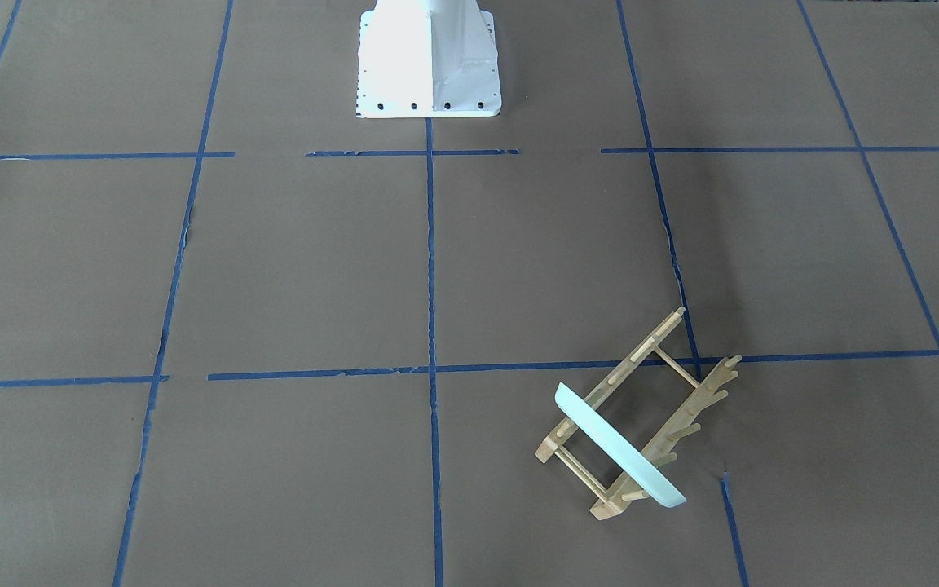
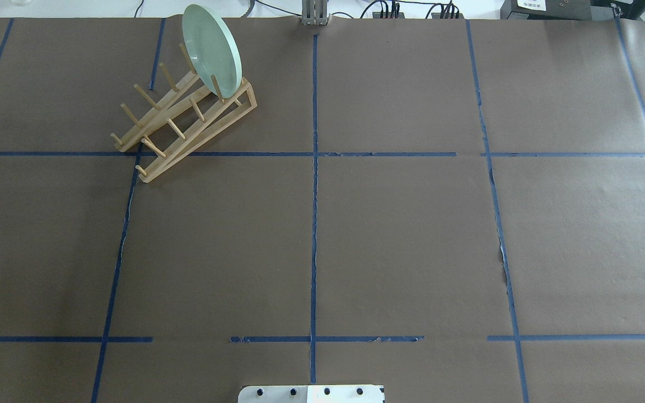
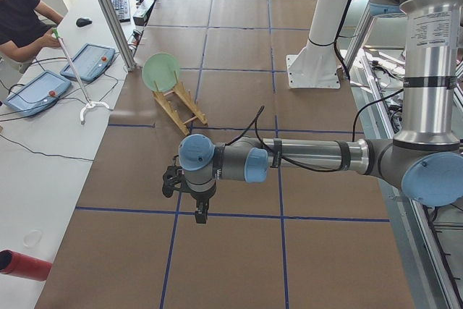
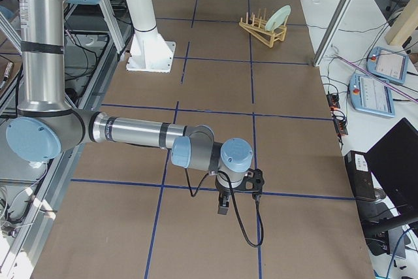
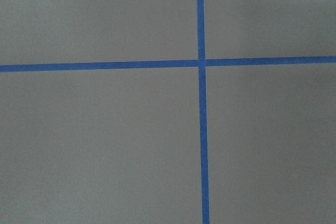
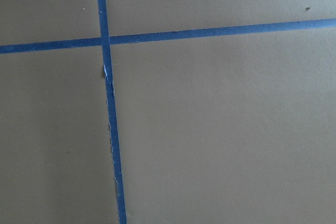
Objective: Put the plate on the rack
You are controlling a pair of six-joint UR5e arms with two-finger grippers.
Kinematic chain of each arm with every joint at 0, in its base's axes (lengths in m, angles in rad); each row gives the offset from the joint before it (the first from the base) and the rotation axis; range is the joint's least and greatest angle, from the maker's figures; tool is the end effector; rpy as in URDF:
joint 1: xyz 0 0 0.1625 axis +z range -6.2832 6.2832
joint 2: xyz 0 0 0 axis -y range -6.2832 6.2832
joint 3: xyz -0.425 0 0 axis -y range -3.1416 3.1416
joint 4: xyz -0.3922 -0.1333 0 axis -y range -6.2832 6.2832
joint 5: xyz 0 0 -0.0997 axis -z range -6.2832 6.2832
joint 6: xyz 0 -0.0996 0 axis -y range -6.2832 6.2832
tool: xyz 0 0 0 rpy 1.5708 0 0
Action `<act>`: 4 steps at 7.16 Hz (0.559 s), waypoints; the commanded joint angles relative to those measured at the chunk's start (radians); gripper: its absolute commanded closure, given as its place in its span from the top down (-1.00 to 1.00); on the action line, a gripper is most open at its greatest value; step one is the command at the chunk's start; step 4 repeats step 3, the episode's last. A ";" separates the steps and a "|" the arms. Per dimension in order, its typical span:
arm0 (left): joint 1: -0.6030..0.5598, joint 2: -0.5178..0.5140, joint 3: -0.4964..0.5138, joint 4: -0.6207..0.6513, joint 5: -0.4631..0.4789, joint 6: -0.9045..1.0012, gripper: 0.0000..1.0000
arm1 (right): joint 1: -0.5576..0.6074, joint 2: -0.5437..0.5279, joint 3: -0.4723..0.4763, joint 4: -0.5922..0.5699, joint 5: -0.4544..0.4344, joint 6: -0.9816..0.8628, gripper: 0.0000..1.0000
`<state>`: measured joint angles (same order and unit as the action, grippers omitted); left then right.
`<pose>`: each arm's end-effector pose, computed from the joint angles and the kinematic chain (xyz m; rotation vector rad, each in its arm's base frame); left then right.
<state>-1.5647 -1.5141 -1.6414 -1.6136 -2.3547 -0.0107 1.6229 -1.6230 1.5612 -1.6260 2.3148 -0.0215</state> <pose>-0.0601 -0.4720 0.6461 0.0472 0.7841 0.0179 0.0897 -0.4557 0.6956 -0.0841 -0.7469 0.0727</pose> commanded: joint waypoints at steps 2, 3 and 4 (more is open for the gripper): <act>0.000 -0.003 -0.003 0.000 0.000 0.000 1.00 | 0.000 0.000 0.000 0.000 0.000 0.000 1.00; 0.000 -0.005 0.001 -0.002 0.000 0.000 1.00 | 0.000 0.000 0.000 0.000 0.000 0.000 1.00; 0.000 -0.005 0.001 -0.002 0.000 0.000 1.00 | 0.000 0.000 0.000 0.000 0.000 0.000 1.00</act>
